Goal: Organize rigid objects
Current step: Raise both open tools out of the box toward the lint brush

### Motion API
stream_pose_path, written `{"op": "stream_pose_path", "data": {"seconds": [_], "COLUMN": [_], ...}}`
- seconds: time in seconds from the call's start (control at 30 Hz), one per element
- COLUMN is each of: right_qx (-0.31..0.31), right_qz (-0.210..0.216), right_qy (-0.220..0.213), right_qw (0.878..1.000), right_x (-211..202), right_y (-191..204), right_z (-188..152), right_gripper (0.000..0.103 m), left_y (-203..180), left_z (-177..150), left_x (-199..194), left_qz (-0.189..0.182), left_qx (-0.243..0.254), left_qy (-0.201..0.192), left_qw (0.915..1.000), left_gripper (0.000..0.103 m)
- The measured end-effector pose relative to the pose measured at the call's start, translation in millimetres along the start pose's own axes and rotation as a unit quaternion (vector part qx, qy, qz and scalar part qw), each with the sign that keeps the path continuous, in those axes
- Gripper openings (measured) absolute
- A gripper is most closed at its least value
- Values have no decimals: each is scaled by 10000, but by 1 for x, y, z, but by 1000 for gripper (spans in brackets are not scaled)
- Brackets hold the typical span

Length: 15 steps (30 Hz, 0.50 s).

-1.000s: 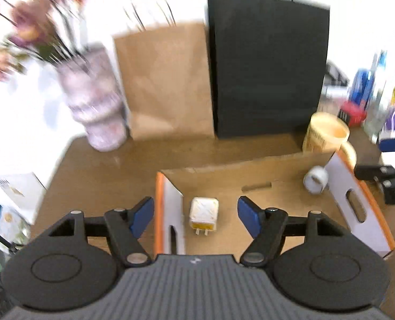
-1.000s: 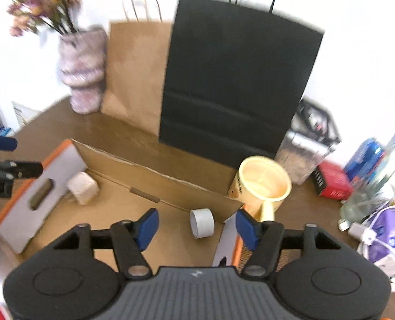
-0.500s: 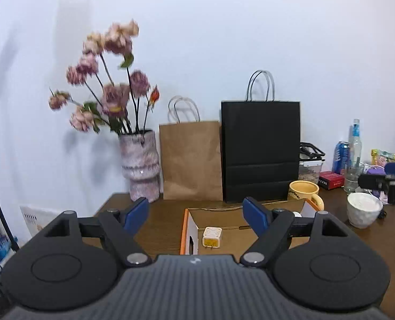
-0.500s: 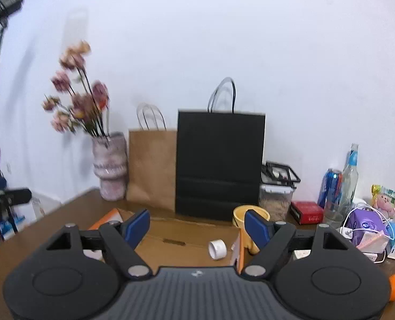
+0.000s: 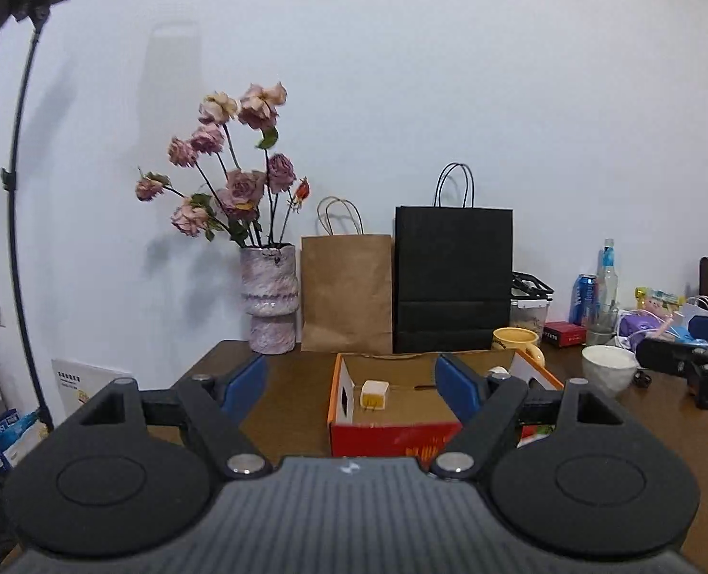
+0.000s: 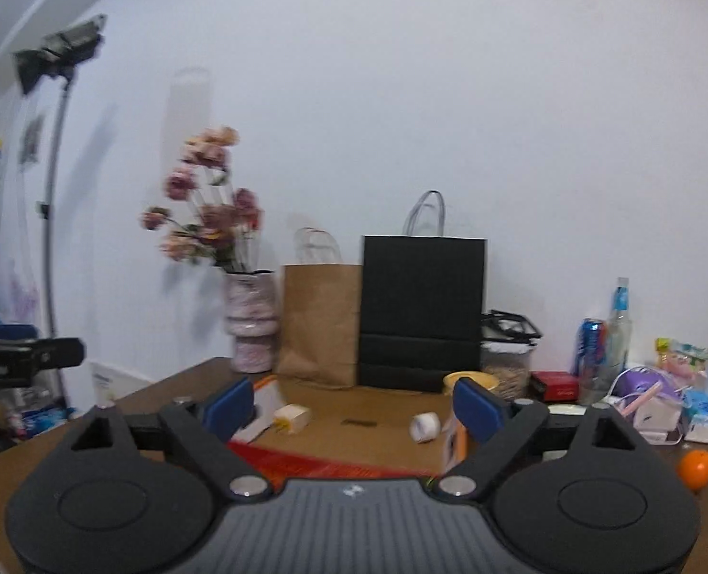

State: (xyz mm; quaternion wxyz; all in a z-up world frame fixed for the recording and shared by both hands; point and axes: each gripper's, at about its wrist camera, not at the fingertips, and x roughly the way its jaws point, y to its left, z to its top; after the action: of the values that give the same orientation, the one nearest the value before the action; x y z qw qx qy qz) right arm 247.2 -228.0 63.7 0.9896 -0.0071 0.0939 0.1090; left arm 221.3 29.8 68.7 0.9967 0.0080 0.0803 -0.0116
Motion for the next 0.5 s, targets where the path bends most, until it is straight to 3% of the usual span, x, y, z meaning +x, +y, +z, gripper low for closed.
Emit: {"op": "stream_pose_path", "data": {"seconds": [0.33,0.5], "right_qx": [330,240], "right_qz": [122,129], "right_qy": [82,253], "right_qw": [9993,9993], "right_x": [-98,-144], "right_y": [28,38], "right_z": [-48,-67], "right_gripper": [93,94], "left_y": [6,13], "left_z": [-47,-65], "left_x": [-112,-148], "left_qz": [-109,-153], "left_qx": [-44,-44], "left_qy": [-235,2], "left_qw": [9997,9999], "left_gripper": [85,93]}}
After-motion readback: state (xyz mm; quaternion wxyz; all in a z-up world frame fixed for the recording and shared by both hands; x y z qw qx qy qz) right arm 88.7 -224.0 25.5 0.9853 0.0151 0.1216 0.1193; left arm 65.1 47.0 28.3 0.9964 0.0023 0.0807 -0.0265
